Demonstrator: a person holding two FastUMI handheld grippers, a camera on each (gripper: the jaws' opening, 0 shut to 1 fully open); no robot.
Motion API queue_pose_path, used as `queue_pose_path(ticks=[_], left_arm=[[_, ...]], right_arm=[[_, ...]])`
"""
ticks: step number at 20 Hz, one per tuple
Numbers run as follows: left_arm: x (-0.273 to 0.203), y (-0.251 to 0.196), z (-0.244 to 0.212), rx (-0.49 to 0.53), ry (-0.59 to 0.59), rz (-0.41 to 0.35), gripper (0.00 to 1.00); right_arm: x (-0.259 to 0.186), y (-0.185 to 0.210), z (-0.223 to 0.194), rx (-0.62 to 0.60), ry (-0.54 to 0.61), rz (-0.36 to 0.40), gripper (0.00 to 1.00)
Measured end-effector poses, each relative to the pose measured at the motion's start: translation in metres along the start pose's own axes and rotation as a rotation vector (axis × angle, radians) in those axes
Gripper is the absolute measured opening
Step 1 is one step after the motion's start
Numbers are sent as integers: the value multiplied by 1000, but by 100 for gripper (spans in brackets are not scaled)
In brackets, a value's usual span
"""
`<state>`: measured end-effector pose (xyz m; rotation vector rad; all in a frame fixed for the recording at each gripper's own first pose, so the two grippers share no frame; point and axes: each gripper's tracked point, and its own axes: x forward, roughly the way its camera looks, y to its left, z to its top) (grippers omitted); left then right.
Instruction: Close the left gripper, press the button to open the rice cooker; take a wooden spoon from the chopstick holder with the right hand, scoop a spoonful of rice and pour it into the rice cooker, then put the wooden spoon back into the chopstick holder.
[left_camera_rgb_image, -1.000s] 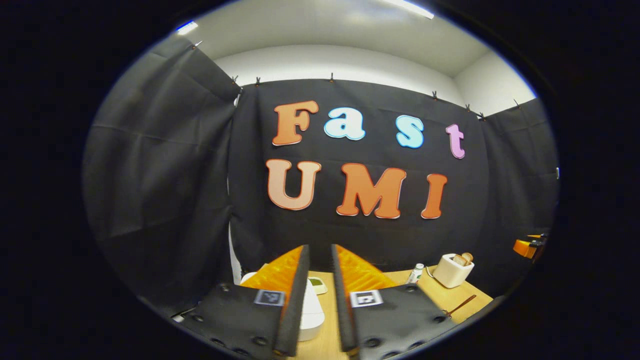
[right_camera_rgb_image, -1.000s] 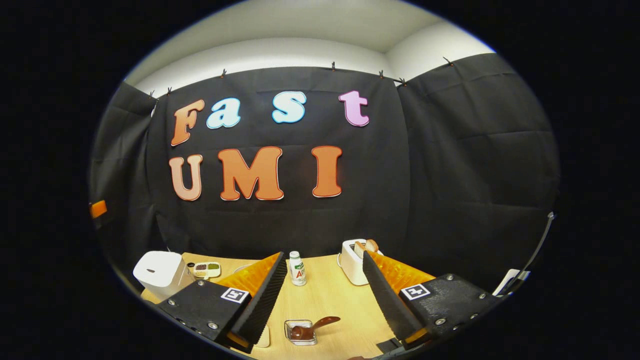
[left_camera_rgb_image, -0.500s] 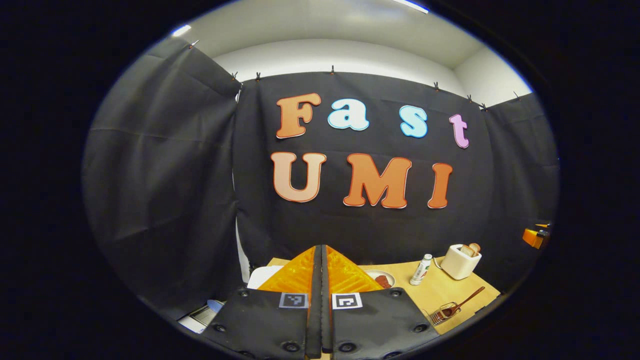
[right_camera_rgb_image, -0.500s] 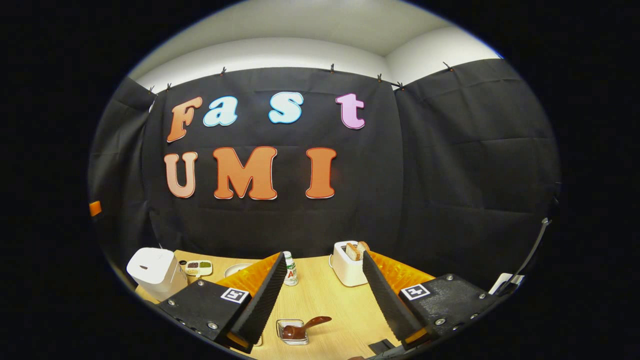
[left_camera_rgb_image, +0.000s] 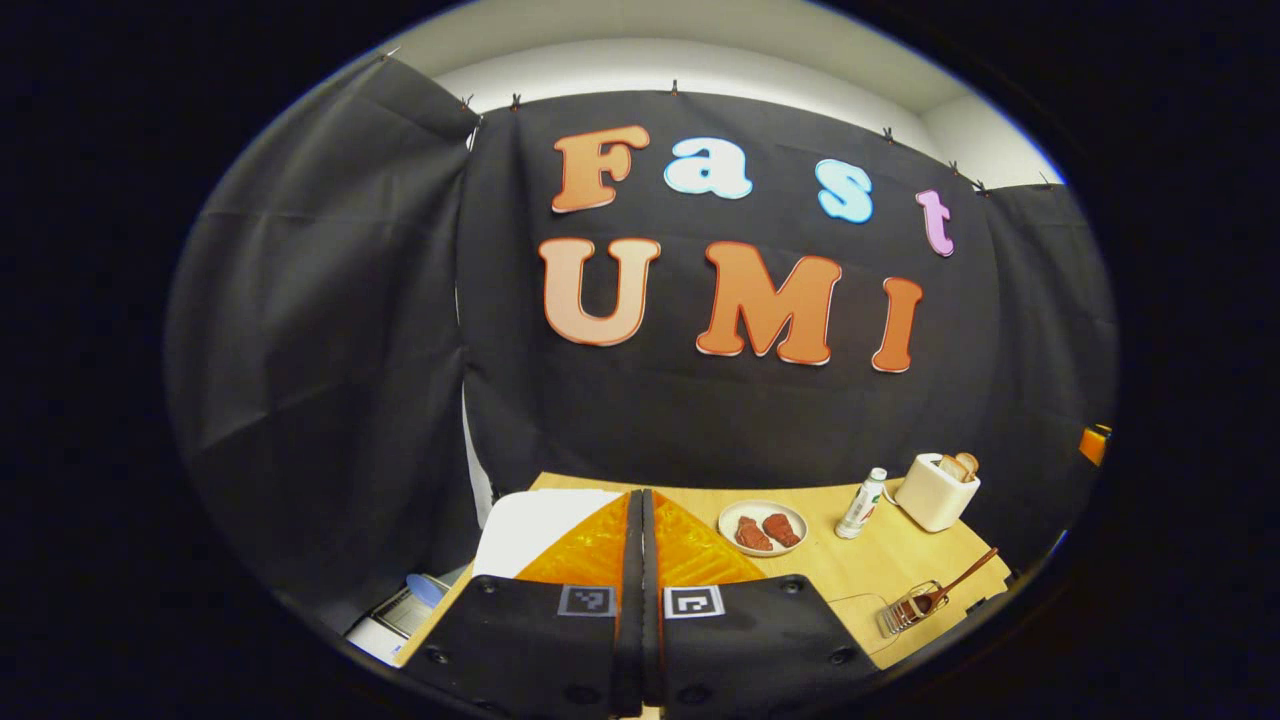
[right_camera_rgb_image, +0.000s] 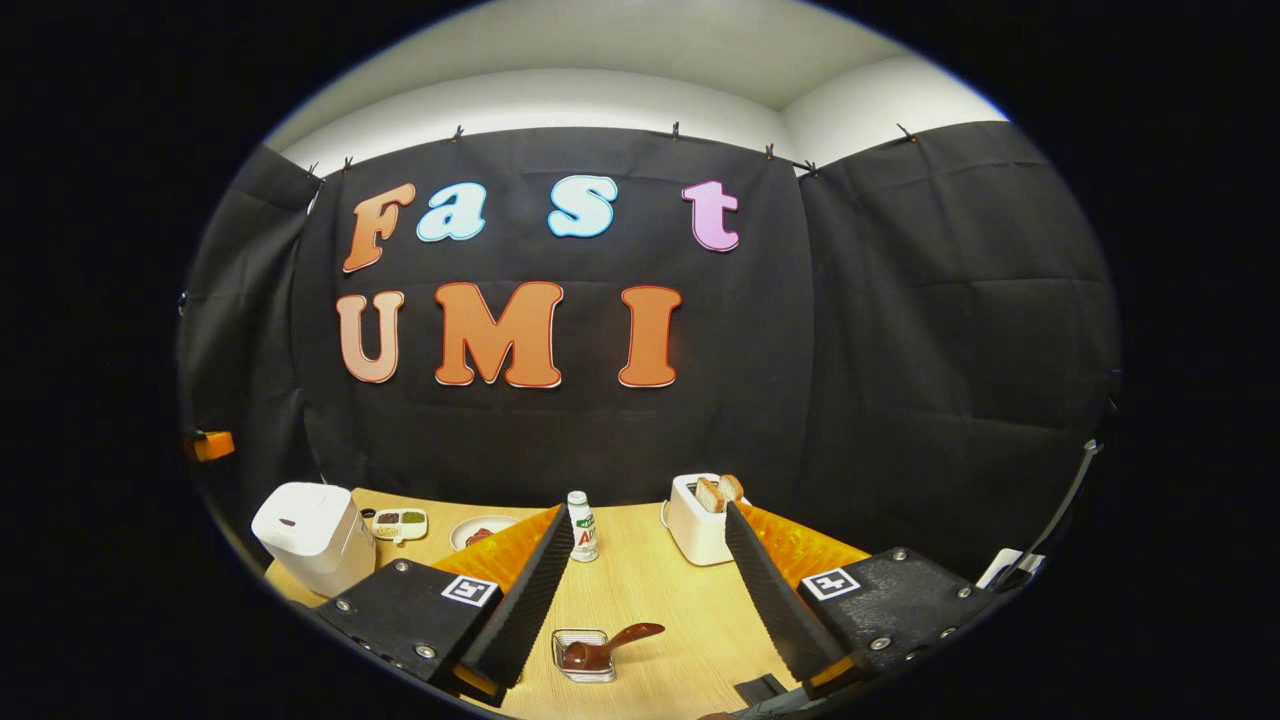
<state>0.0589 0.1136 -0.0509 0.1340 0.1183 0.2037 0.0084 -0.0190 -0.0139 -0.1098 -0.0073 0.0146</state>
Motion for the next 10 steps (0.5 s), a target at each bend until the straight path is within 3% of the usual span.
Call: queue_pose_path(ticks=[6,10], left_arm=[[49,37,-58,-40,67,56,3],[73,42,-99,-70,138,36,4]], right_arm=[[-4,-8,-11,-5,38,-30,95],[-3,-7,-14,-1,52,-37,95]])
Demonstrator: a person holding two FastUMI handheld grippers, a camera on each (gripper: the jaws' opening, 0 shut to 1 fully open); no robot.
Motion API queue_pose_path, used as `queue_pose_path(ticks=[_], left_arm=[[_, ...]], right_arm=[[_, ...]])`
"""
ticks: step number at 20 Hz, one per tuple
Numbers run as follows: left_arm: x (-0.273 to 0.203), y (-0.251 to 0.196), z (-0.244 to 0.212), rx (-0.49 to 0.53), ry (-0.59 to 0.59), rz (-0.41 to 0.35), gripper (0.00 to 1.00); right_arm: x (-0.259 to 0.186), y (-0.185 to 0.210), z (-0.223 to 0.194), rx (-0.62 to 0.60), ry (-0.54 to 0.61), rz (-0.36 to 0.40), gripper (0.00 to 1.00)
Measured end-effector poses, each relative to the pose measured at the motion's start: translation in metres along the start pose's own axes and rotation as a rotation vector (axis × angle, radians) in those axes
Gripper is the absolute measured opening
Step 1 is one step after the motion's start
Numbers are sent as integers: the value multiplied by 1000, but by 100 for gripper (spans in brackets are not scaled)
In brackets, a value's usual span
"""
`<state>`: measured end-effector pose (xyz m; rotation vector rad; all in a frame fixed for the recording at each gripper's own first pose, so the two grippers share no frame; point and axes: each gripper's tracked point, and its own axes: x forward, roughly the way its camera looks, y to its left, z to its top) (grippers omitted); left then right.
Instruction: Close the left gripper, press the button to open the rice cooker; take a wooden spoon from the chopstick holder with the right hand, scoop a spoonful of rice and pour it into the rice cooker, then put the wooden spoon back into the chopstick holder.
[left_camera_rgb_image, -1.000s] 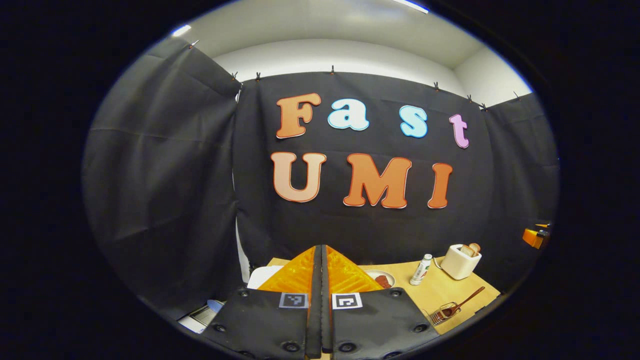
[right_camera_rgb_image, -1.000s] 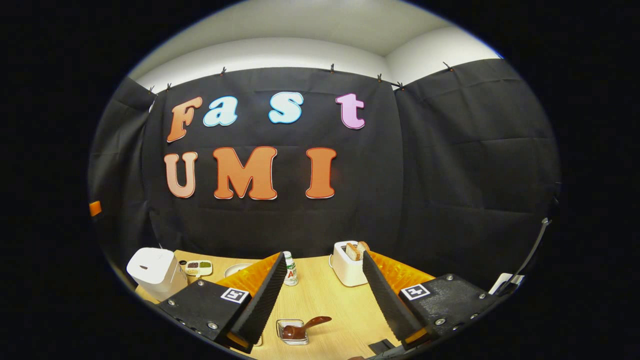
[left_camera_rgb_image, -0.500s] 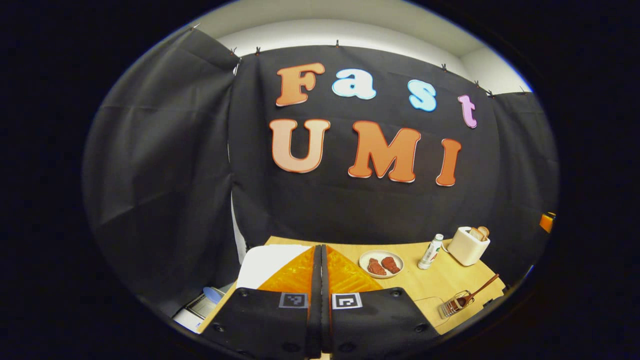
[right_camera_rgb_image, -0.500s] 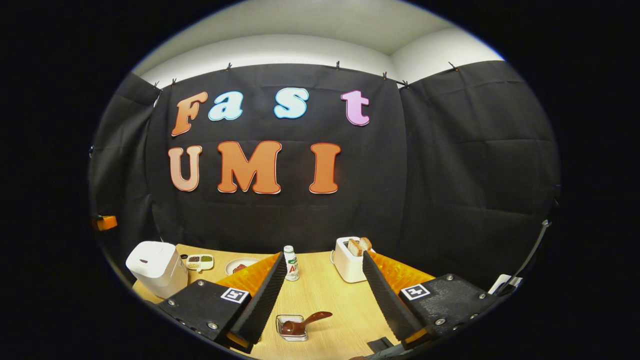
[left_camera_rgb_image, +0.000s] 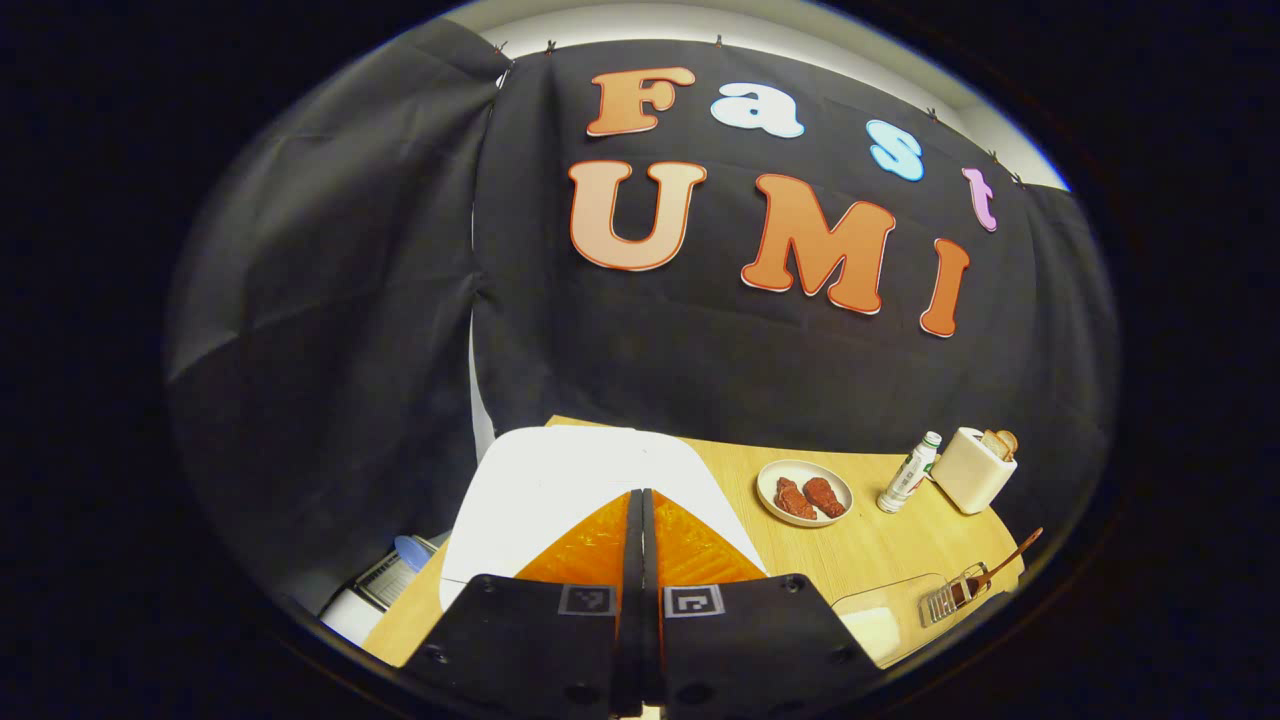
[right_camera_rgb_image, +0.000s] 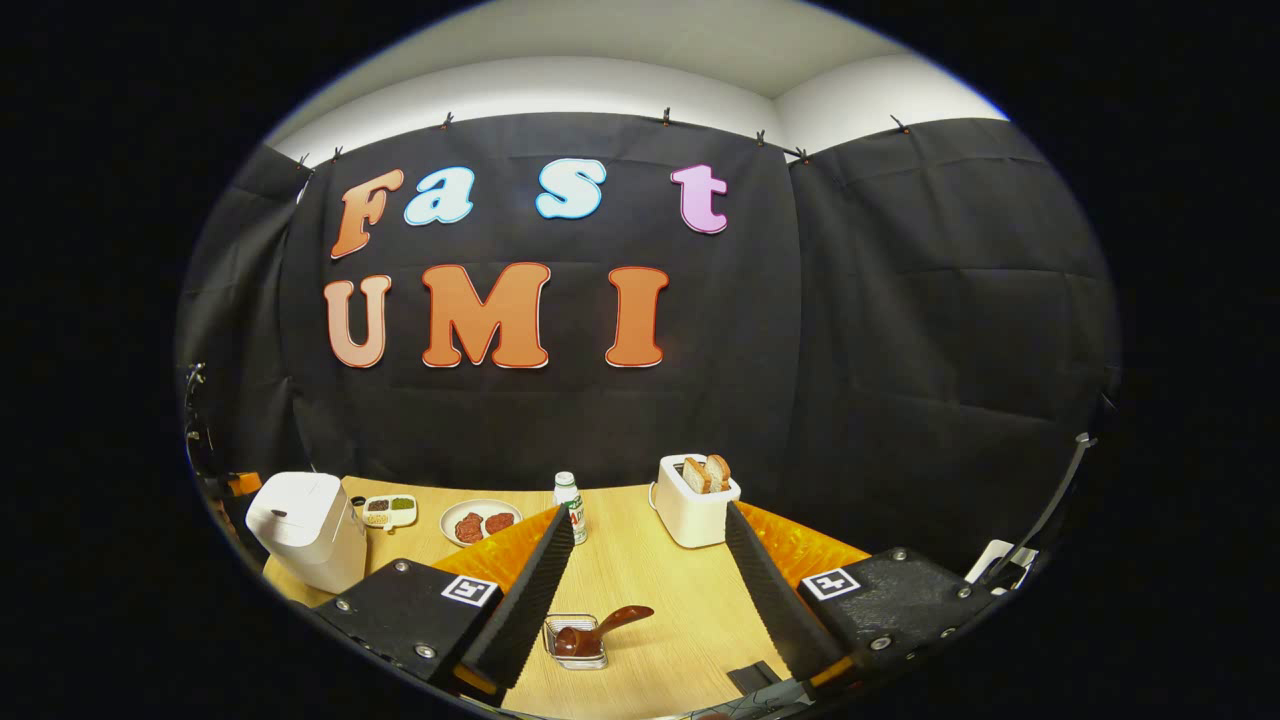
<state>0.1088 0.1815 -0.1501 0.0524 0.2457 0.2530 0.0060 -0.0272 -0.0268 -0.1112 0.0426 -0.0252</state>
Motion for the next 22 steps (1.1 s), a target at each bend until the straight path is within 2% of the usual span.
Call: queue_pose_path(ticks=[6,8,10,13,14,15,17,19,22], left_arm=[[26,13,-45,11,97,32,4],[28,13,-44,23,95,23,4],[30,14,-56,34,150,14,3],[24,17,-51,-94,140,-4,5],[26,17,-47,-118,119,-4,5],[29,16,-49,-100,116,4,5],[24,13,-39,-10,79,32,4],[12,4,-3,57,3,49,4],[-28,-9,58,66,-89,59,5]], right_arm=[[5,9,-3,-7,26,14,95],[7,10,-6,-10,32,14,95],[9,16,-9,3,45,28,95],[15,25,-15,10,57,56,95],[17,27,-15,3,61,71,95],[19,30,-16,-9,69,85,95],[22,29,-9,-26,50,90,95],[23,29,-5,-16,32,88,95],[25,37,-8,8,35,119,95]])
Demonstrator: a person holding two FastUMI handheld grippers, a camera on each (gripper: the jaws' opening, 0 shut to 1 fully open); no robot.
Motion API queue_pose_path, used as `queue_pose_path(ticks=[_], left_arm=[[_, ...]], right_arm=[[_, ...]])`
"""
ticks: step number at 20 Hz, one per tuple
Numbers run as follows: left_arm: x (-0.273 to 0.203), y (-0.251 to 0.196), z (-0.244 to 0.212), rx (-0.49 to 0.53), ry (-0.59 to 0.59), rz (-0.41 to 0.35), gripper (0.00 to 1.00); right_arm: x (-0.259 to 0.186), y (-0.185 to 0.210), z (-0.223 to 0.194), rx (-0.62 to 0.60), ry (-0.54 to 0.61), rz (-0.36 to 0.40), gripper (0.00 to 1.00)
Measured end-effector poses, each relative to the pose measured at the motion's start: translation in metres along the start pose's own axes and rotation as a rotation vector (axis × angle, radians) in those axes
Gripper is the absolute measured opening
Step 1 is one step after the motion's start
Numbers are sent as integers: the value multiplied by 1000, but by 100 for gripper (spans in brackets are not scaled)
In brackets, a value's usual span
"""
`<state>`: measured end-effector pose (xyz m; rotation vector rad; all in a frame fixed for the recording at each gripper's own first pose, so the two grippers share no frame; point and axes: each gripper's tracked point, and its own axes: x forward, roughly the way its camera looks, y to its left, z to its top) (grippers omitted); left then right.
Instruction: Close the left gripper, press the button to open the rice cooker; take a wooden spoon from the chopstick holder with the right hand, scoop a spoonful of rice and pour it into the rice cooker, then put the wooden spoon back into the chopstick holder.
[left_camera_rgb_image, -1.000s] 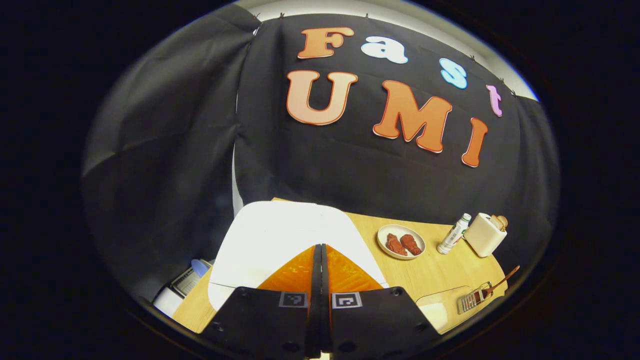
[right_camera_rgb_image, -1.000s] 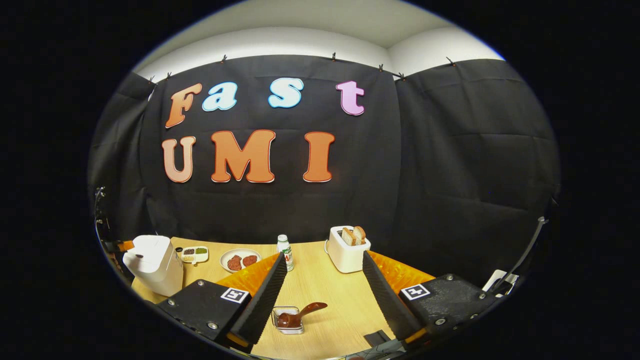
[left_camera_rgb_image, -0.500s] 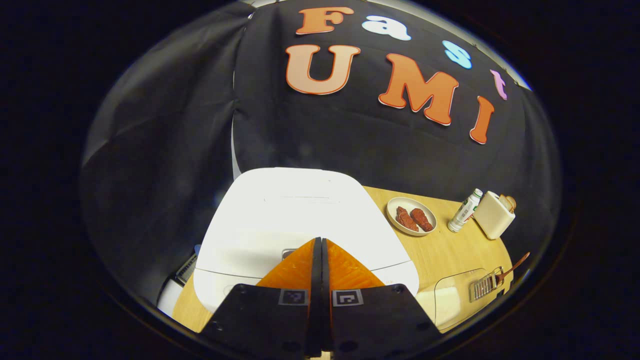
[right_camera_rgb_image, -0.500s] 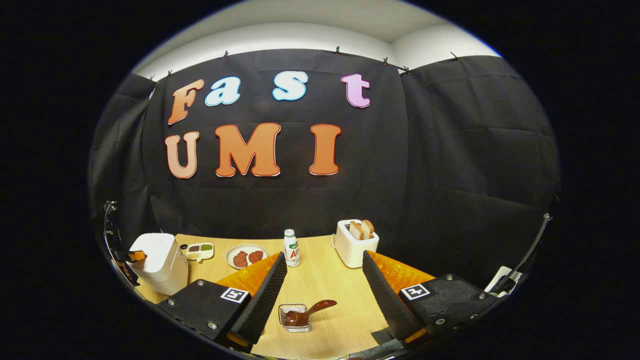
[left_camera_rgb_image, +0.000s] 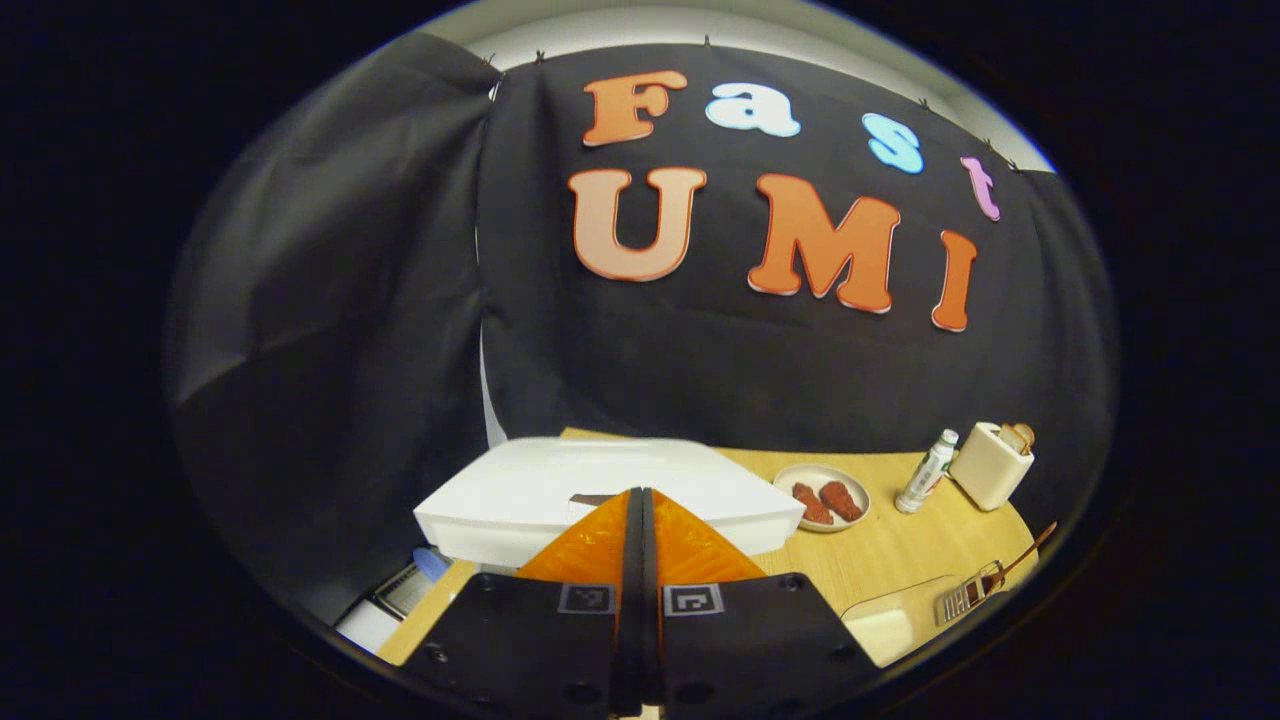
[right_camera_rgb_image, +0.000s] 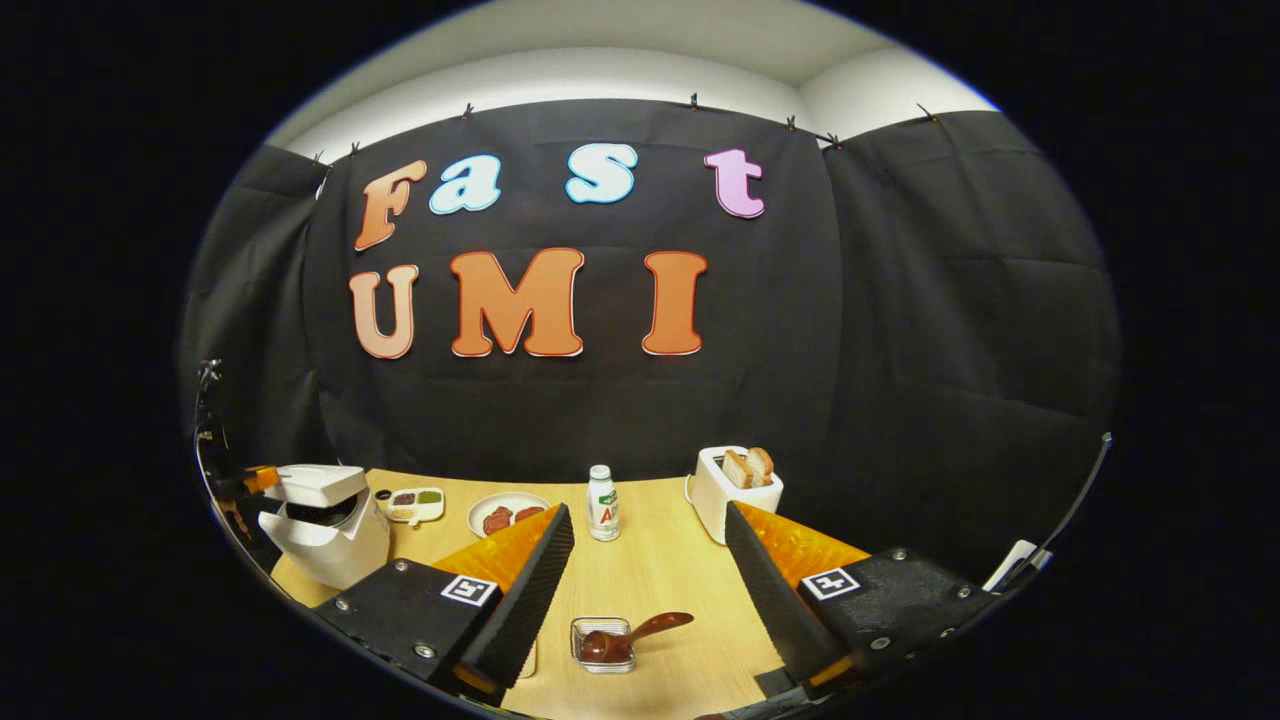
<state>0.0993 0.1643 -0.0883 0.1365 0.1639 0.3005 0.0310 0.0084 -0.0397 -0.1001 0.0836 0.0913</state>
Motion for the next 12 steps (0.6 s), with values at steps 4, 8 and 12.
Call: queue_pose_path(ticks=[4,8,12], left_arm=[[-46,-10,57,-7,-88,1,4],[-80,-19,80,5,-130,-17,4],[-95,-19,84,2,-138,-22,4]], right_arm=[[4,0,0,1,-10,2,95],[5,-4,-7,5,-6,-17,95],[1,-6,-12,11,-9,-36,95]])
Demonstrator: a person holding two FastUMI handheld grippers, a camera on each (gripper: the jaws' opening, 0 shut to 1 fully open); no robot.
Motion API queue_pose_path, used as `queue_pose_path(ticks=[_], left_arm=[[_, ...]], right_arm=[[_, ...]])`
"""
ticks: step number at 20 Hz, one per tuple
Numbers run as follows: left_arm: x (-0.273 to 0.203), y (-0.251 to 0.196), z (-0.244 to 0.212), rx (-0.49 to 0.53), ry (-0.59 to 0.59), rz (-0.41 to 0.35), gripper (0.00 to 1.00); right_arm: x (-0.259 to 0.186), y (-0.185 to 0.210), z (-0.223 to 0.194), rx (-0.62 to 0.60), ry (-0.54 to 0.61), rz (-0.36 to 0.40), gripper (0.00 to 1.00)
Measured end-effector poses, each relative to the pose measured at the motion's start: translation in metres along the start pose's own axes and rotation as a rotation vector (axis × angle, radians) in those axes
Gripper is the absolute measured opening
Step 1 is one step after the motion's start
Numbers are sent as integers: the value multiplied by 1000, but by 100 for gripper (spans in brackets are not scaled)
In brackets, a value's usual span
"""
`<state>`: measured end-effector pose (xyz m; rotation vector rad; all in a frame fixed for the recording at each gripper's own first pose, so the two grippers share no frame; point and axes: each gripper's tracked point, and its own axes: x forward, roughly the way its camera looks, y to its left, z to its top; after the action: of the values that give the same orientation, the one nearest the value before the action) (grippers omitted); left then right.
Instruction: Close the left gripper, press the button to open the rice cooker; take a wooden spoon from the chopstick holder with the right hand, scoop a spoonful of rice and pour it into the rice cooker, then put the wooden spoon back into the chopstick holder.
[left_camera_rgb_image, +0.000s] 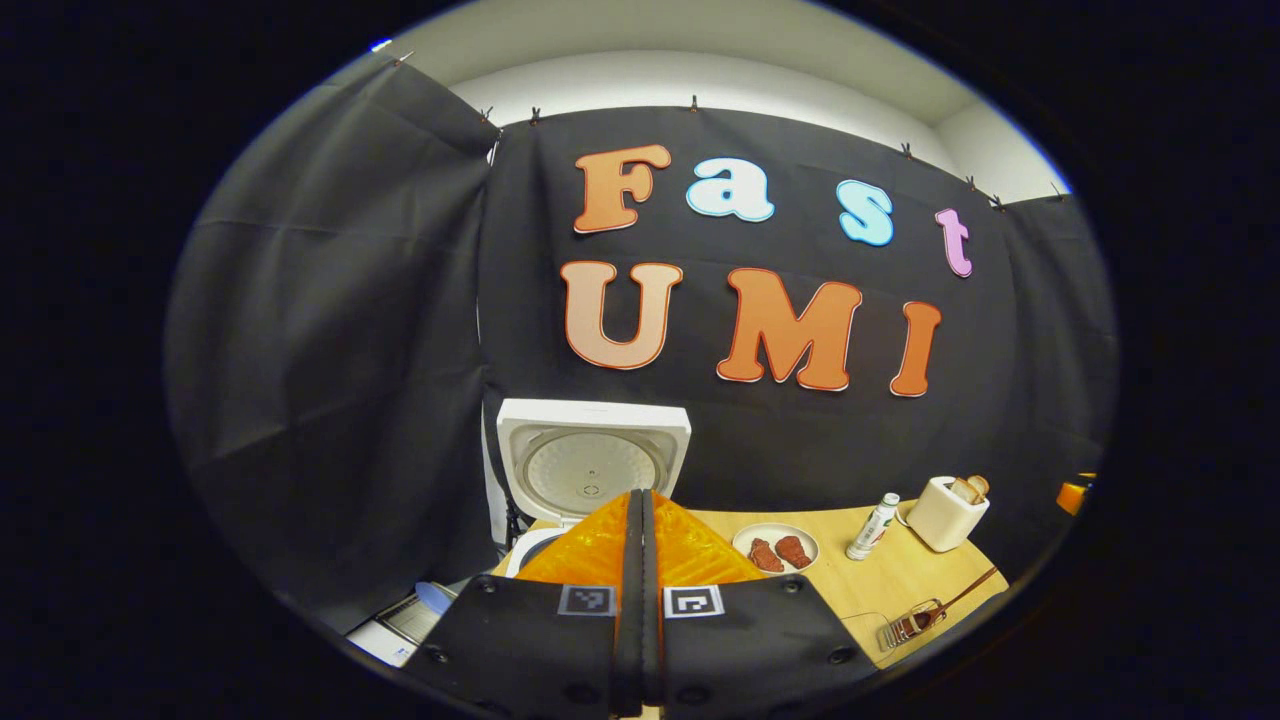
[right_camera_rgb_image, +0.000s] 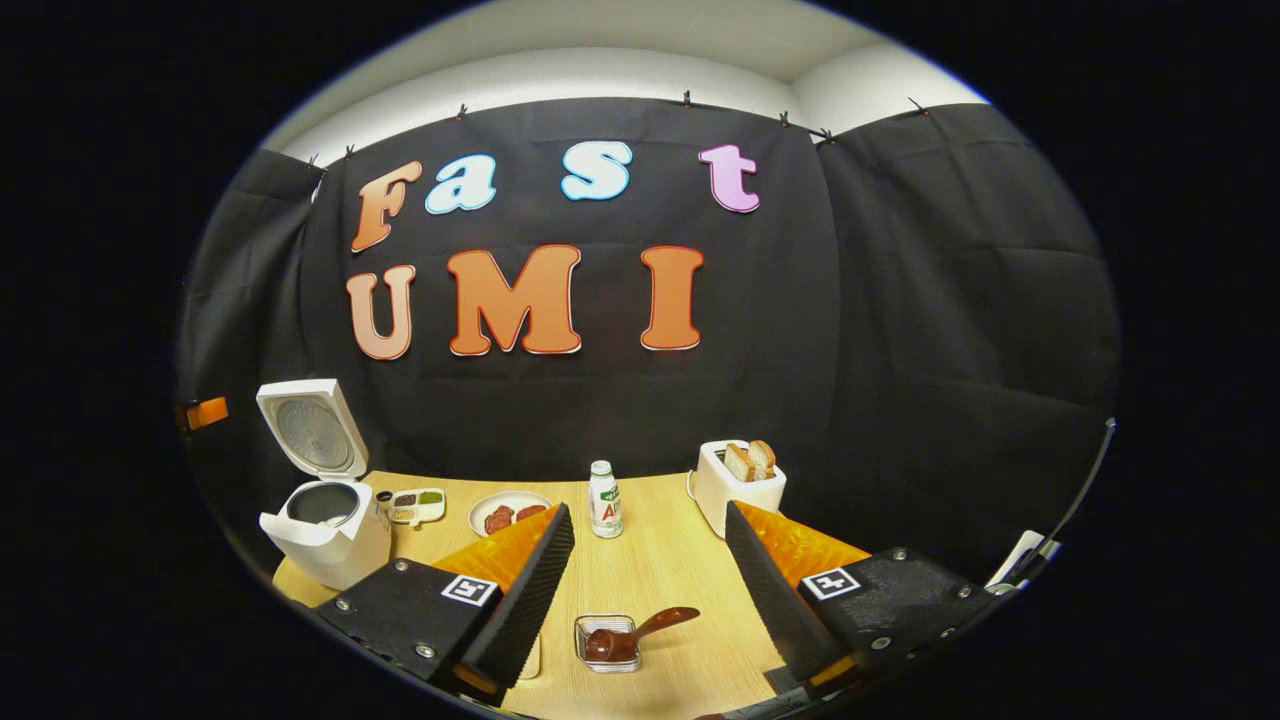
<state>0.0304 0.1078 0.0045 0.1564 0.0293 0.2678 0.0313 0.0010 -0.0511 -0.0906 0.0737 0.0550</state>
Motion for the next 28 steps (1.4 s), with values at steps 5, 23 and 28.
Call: queue_pose_path(ticks=[5,23,28], left_arm=[[-10,12,-1,-2,-4,31,5],[-32,34,-1,18,-61,22,100],[-34,31,-2,-3,-63,37,100]], right_arm=[[-7,-3,-6,1,-22,-25,95],[55,-19,-135,95,117,-71,95],[76,-24,-166,187,173,-70,95]])
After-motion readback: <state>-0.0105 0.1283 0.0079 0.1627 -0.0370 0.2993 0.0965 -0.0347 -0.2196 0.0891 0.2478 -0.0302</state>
